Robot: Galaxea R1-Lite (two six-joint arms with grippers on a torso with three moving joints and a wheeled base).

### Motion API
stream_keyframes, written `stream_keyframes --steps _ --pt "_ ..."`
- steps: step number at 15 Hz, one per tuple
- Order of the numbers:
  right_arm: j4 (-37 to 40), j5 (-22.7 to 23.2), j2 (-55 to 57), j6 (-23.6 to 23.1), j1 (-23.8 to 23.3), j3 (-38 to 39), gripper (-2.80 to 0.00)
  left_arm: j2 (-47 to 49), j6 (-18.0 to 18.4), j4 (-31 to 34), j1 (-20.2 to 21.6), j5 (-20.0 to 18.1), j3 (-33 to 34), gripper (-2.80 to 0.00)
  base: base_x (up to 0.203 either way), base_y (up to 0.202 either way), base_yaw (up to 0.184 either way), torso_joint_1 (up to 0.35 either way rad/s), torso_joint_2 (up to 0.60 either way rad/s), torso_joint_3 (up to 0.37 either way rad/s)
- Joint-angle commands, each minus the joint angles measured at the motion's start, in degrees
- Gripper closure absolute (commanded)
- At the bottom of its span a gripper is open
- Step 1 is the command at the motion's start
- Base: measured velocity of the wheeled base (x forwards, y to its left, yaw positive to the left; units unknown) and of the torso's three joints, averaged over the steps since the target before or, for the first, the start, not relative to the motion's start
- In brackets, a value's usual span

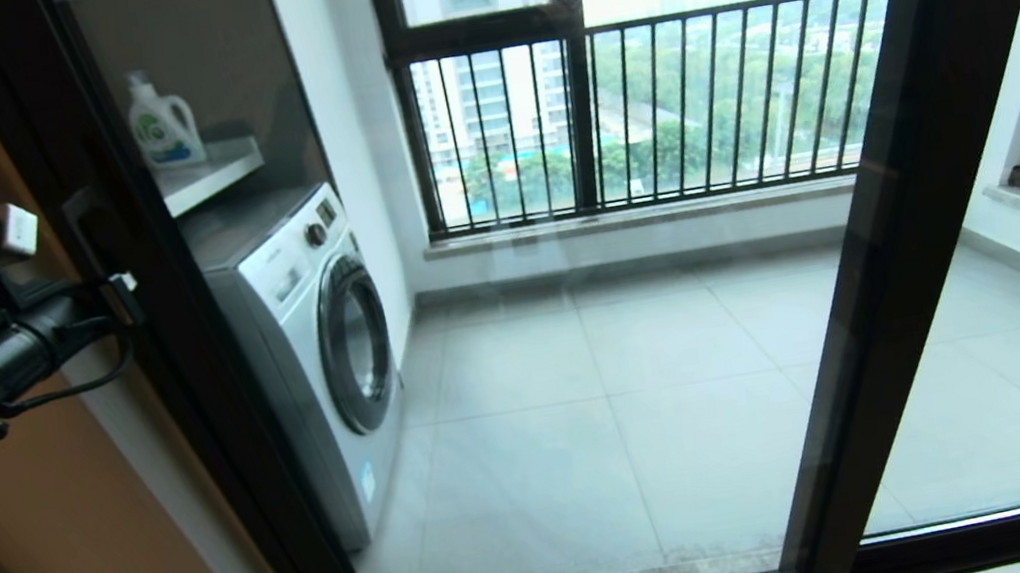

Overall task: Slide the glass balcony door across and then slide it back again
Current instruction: Open the slid door

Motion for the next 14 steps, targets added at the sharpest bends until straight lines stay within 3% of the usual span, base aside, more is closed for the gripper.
stream_keyframes --steps 1,7,11,14 --pt "-0.03 0.00 0.07 0.00 0.02 0.70 0.00 -2.51 -0.17 -0.32 -1.14 -0.28 0.42 0.00 0.000 0.000 0.000 0.000 0.00 0.000" --pt "-0.03 0.00 0.07 0.00 0.02 0.70 0.00 -6.29 -0.46 -0.23 -5.33 -0.19 1.30 0.00 0.000 0.000 0.000 0.000 0.00 0.000" --pt "-0.03 0.00 0.07 0.00 0.02 0.70 0.00 -9.26 -0.53 -0.31 -4.29 -0.31 4.17 0.00 0.000 0.000 0.000 0.000 0.00 0.000" --pt "-0.03 0.00 0.07 0.00 0.02 0.70 0.00 -9.77 -0.54 -0.33 -0.47 -0.49 4.05 0.00 0.000 0.000 0.000 0.000 0.00 0.000"
